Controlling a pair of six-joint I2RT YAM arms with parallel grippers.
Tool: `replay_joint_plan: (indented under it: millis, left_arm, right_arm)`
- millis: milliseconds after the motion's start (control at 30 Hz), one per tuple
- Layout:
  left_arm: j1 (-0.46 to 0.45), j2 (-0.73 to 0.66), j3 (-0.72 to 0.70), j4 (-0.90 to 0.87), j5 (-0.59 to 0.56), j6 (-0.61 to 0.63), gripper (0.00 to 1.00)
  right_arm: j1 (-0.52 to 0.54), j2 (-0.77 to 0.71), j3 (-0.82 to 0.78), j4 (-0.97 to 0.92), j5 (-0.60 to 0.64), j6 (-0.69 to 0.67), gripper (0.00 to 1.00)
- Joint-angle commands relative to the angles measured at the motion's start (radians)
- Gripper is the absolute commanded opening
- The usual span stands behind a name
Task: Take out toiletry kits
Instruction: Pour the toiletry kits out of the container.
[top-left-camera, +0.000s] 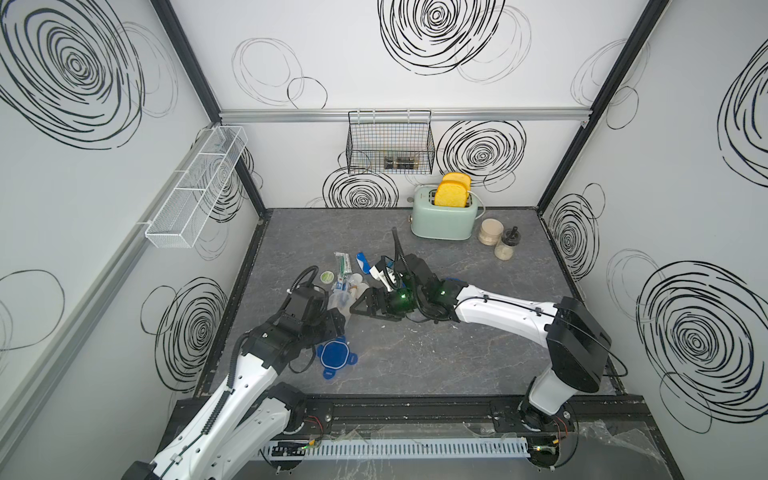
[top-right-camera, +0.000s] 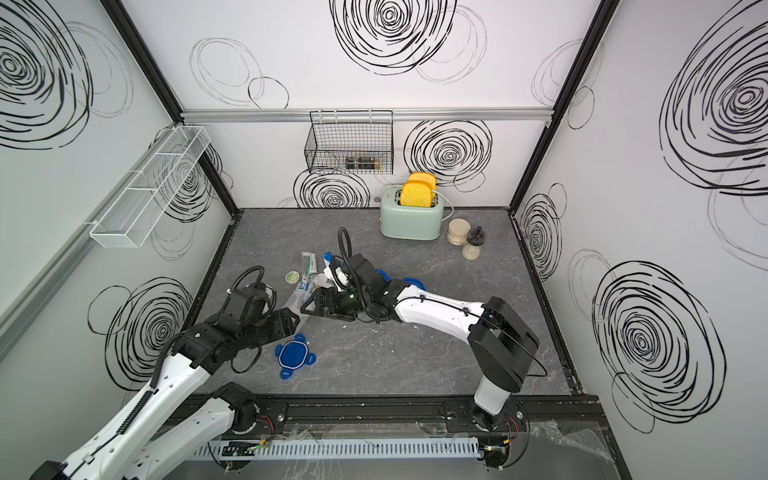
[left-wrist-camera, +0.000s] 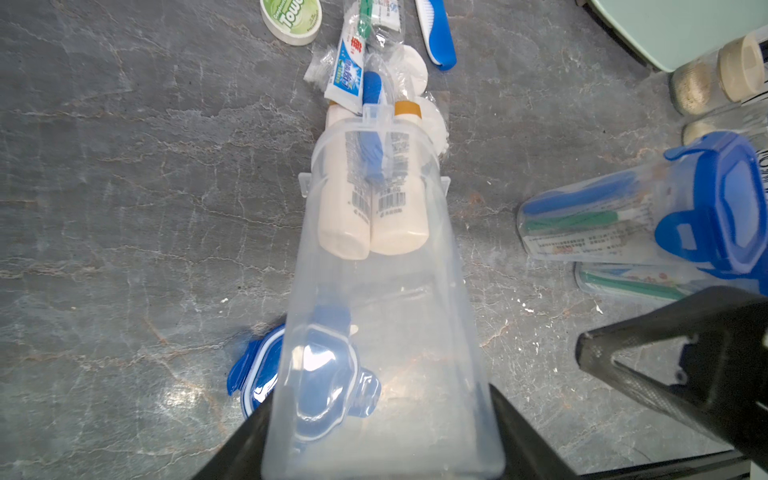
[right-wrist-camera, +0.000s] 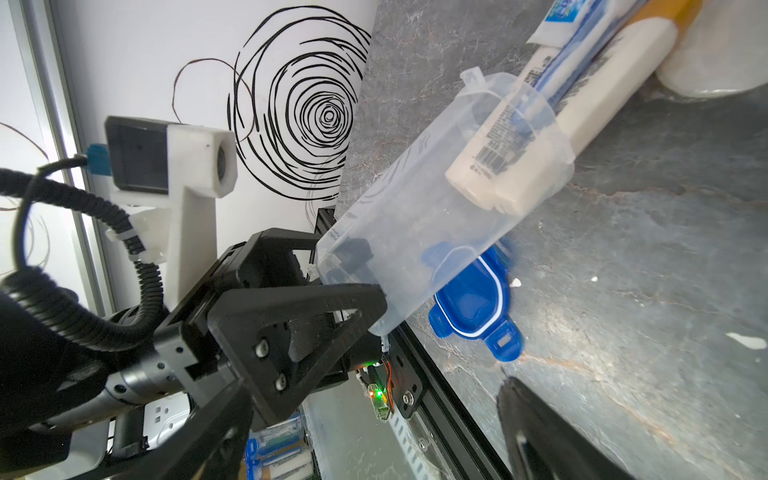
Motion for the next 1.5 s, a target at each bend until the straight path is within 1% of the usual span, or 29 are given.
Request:
replay_joint_plan:
  millis: [0,167,333,500,1033,1300,1467]
  left_arm:
    - [0.01,-0.005,0.036,0.015,-0.012,0.02,0.2]
    - [0.012,-0.008,0.04,0.014,0.0,0.02,0.2]
    - [0.019,0.017,0.066,-0.016,0.014,0.038,0.2]
    - [0.022,0.023,0.092,-0.034,0.024,0.046,0.19]
    - [0.031,0.028,0.216,-0.189,0.034,0.11,0.18]
    - [0.035,0.019,0.312,-0.291,0.013,0.14,0.19]
    - [0.041,0.021,0.336,-0.28,-0.041,0.14,0.19]
  right_arm:
    - [-0.001,-0.045,-0.02,-0.019,0.022,-0.031,0.94]
    - [0.005,-0.075,-0.029,-0.039,0.021,-0.045,0.94]
    - [0.005,-0.123,-0.083,-0.027,0.044,-0.041,0.93]
    - [0.005,-0.151,-0.099,-0.039,0.049,-0.049,0.92]
    - [0.003,-0.202,-0.129,-0.046,0.054,-0.064,0.92]
    - [0.003,-0.216,-0.143,-0.043,0.054,-0.065,0.92]
    - [0.003,-0.221,-0.145,-0.039,0.057,-0.066,0.92]
